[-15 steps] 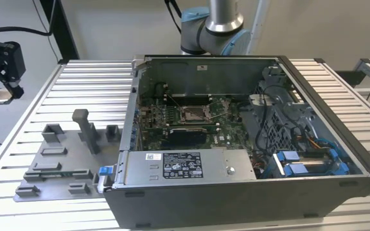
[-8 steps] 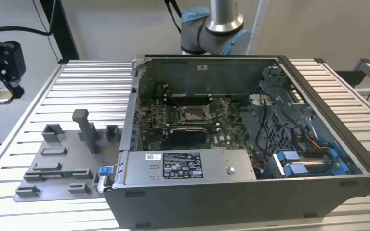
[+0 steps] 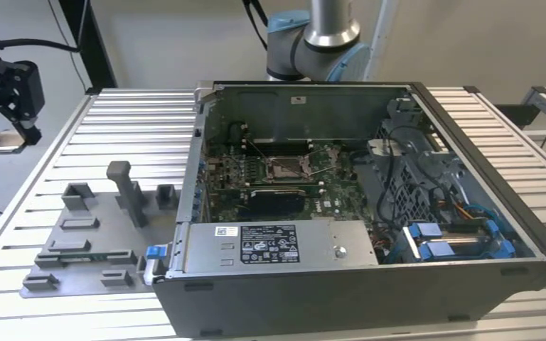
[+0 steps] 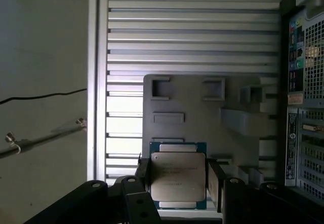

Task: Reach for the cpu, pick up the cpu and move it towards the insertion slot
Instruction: 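Pick up the cpu and move it towards the insertion slot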

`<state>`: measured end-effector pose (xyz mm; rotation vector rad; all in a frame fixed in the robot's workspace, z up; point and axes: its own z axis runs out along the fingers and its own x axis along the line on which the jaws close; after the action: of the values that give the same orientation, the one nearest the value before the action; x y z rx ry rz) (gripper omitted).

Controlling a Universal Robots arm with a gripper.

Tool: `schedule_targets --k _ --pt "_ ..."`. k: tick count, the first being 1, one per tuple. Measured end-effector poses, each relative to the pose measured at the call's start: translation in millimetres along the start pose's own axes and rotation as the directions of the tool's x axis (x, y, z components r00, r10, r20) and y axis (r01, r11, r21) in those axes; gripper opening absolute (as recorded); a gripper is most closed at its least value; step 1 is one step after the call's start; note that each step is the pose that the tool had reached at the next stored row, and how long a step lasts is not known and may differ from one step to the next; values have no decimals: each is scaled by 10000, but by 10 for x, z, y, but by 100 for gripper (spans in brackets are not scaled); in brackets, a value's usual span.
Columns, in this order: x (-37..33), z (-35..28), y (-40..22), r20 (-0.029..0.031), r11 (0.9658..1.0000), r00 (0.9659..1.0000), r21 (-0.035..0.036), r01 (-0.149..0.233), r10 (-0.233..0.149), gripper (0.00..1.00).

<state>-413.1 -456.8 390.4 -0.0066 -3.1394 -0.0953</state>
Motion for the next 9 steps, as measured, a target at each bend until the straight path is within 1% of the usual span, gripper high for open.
schedule_targets --k 9 --pt "-96 1 1 -1 10000 10000 -1 0 0 0"
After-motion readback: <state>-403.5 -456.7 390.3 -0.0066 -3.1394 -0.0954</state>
